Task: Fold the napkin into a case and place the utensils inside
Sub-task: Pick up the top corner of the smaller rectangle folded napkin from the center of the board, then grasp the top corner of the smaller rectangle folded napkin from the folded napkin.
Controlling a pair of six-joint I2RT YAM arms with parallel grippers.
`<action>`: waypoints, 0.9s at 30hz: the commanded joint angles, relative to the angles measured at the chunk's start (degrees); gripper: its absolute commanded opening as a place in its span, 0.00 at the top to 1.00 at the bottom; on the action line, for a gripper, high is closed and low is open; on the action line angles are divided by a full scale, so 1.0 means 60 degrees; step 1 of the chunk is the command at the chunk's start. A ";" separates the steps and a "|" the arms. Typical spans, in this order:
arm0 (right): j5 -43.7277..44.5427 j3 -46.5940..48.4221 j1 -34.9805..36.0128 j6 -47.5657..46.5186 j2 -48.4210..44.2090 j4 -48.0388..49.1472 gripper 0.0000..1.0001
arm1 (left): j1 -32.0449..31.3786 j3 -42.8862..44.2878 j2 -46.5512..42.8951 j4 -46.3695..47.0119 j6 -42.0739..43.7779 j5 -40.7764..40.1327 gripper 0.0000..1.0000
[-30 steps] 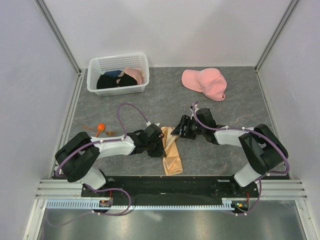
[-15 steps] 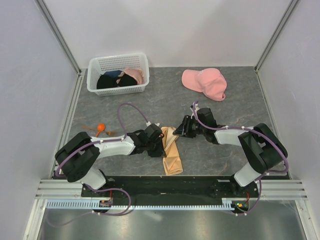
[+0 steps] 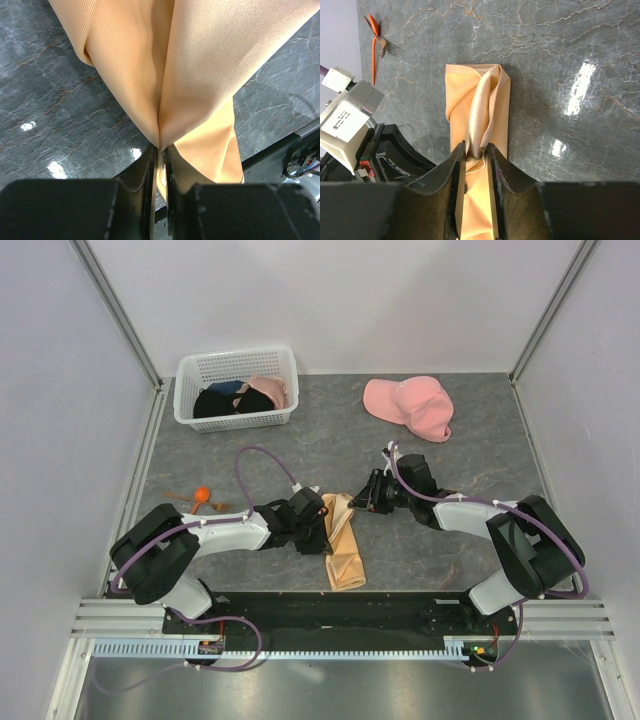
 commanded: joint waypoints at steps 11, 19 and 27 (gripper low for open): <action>-0.0270 0.0314 0.0008 -0.0026 -0.0110 -0.0176 1.00 | -0.0018 -0.0165 -0.0808 -0.0819 0.0175 -0.0664 0.75; -0.0343 0.0988 0.0008 0.0002 -0.0024 -0.0969 1.00 | 0.0714 0.1678 -0.1664 -0.2827 0.0994 -0.2335 0.71; -0.0198 0.1282 0.0257 0.0808 0.0255 -0.1114 1.00 | 0.0817 0.3714 0.0901 -0.2975 0.2563 -0.3990 0.79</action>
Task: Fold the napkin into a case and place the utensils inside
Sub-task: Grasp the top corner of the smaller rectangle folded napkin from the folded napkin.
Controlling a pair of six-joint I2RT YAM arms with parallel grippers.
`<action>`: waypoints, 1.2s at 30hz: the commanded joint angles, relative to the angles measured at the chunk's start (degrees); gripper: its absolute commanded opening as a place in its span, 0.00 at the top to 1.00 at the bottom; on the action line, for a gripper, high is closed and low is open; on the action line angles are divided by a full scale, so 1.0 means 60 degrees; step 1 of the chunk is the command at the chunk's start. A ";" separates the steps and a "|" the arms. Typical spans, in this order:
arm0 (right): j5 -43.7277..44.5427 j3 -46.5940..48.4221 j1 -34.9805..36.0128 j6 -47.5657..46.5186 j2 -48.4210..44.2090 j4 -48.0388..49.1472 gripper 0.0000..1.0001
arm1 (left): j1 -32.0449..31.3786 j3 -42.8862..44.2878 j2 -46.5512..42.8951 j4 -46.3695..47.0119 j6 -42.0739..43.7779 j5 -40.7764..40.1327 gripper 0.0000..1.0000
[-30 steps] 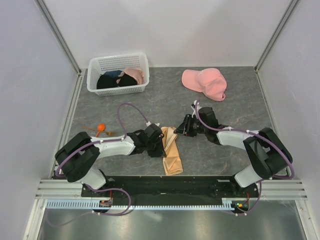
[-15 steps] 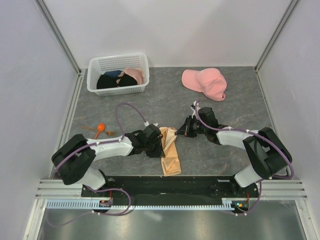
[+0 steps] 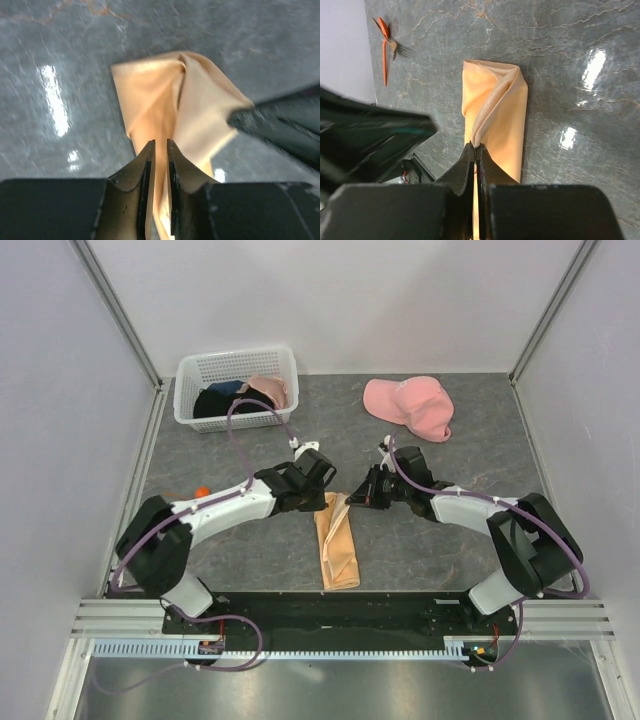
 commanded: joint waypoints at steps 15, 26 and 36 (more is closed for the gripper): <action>0.0125 0.0297 0.0587 0.2732 0.0885 0.0951 1.00 | -0.0211 0.0503 0.1558 0.0655 0.1776 -0.1666 0.66; -0.0037 0.0268 0.0602 0.2997 0.0812 0.1099 1.00 | -0.0299 0.0225 0.1602 0.0245 0.1688 -0.2134 0.65; -0.0095 0.0312 0.0879 0.3362 0.1104 0.1392 1.00 | -0.0387 0.0342 0.1924 0.0157 0.1717 -0.2384 0.73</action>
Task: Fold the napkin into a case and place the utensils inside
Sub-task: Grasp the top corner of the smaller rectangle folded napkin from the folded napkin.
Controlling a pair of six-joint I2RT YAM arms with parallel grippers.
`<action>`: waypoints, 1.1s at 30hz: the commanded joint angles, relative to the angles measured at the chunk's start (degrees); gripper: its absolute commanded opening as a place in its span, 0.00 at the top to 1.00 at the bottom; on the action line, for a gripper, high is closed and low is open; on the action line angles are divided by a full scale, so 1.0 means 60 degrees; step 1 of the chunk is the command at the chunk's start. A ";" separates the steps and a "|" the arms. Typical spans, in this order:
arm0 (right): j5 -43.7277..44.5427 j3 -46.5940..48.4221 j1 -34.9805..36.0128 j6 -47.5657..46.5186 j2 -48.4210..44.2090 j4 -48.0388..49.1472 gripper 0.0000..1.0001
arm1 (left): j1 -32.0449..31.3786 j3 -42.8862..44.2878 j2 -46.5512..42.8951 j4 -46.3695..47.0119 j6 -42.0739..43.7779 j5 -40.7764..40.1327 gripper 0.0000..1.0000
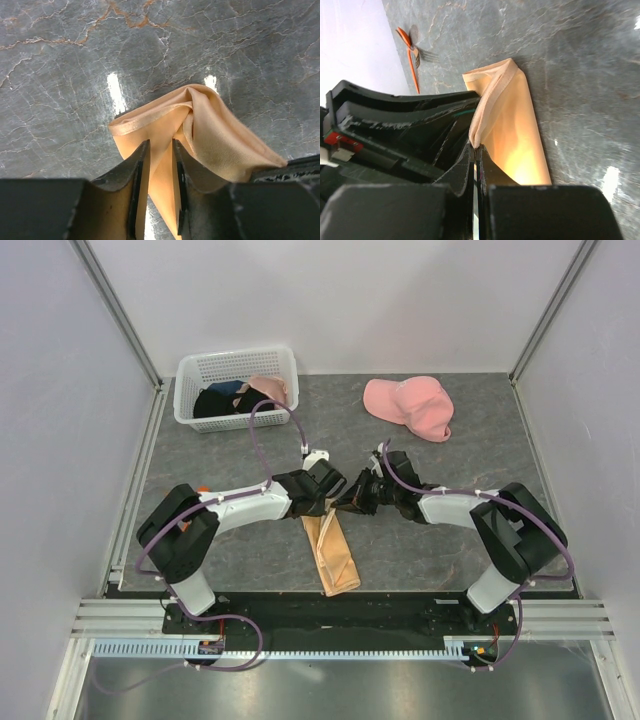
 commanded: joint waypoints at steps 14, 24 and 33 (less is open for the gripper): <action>0.0164 0.0506 0.0861 0.0812 0.0981 0.0917 1.00 | -0.0019 -0.0199 -0.0619 0.0081 -0.0150 -0.0311 0.98; 0.0179 0.0624 0.1081 0.0929 0.1801 0.1517 1.00 | -0.0019 -0.0521 -0.1132 0.0169 -0.0354 -0.0003 0.98; -0.0215 0.1048 0.1286 0.0944 0.2622 0.2805 1.00 | -0.0004 -0.0697 -0.1307 0.0140 -0.0604 0.0495 0.98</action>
